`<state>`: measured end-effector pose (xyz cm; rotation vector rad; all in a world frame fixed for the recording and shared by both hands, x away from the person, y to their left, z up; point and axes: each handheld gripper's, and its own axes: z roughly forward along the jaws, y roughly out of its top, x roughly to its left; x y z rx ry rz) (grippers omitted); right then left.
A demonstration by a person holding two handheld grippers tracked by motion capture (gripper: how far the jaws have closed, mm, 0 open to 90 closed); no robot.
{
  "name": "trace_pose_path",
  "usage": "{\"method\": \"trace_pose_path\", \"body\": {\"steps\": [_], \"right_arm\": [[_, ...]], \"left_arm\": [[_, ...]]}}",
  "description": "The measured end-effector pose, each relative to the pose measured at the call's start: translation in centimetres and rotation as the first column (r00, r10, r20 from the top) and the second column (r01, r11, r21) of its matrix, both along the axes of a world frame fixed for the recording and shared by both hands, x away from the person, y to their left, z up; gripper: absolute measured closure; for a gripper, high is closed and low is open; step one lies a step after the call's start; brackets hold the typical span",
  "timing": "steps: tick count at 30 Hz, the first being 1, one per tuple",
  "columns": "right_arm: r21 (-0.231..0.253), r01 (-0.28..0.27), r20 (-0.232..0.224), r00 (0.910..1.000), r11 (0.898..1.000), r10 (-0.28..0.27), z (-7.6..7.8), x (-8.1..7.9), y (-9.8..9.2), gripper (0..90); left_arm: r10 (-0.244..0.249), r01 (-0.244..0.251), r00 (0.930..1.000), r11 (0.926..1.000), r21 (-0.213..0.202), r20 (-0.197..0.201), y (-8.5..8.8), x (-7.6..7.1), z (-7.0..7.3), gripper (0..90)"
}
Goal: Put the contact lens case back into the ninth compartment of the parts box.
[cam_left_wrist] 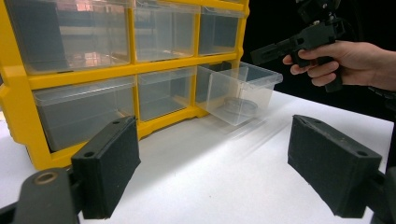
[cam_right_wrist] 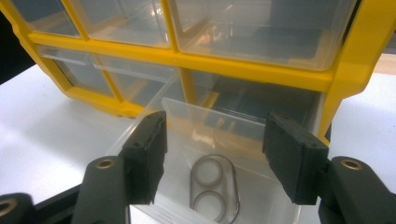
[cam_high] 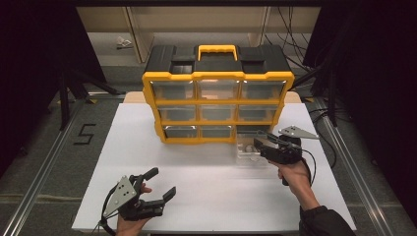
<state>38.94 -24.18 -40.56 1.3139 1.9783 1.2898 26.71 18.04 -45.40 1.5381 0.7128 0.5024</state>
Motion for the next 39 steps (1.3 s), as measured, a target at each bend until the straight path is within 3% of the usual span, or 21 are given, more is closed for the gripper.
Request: {"method": "trace_pose_path", "body": {"steps": [12,20,39], "right_arm": [[0.024,-0.039,0.045,0.9982,0.999,0.038,1.1,-1.0,1.0,35.7],[0.03,-0.101,0.095,0.9907,0.994,0.098,1.9,-2.1,2.1,34.0],[0.029,-0.154,0.125,0.9808,0.988,0.15,2.4,-3.4,3.1,27.9]], "left_arm": [[-0.006,0.006,0.9999,0.9999,-0.009,-0.009,0.0,0.1,0.0,16.2],[-0.003,0.003,0.9998,0.9997,-0.025,-0.017,0.2,0.2,-0.1,16.2],[-0.009,0.009,0.9998,0.9997,-0.024,-0.017,0.0,0.2,-0.1,16.2]]}}
